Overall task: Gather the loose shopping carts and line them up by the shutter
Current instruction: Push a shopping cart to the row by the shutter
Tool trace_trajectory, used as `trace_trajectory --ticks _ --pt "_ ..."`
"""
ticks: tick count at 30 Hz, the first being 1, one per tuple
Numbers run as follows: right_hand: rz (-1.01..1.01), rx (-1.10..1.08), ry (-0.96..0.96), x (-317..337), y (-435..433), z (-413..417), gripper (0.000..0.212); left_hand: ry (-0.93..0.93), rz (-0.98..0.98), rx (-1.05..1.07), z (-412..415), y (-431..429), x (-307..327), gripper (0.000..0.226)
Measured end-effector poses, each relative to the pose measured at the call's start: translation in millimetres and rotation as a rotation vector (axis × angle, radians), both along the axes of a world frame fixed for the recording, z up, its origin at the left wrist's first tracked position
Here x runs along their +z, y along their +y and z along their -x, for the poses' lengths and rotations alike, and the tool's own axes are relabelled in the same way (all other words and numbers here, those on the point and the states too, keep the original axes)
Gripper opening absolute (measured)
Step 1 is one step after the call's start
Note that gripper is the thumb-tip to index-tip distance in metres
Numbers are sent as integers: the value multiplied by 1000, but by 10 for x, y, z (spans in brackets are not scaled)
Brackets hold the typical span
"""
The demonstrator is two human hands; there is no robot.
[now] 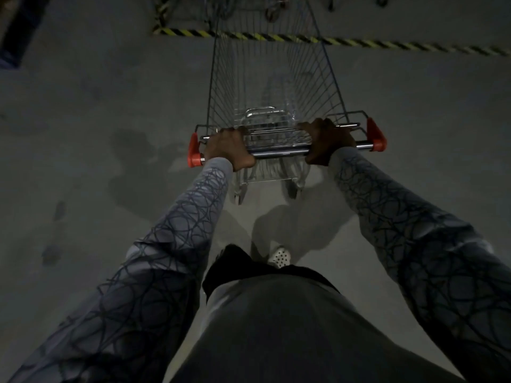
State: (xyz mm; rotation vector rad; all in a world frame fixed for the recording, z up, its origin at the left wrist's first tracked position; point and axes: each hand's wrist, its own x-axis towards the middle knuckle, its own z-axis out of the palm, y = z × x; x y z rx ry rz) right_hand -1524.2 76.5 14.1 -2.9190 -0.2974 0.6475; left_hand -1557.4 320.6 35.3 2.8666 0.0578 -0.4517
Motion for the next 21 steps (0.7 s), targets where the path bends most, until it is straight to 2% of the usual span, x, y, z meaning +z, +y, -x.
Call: trace_trajectory --ticks 13,21 --pt "34 -136 -31 -84 159 -2935 92 -32 -32 -105 -3285 152 -55 76" --pt "4 -333 -29 -113 117 -4493 84 -46 -50 -321 -5313 49 -2 69"
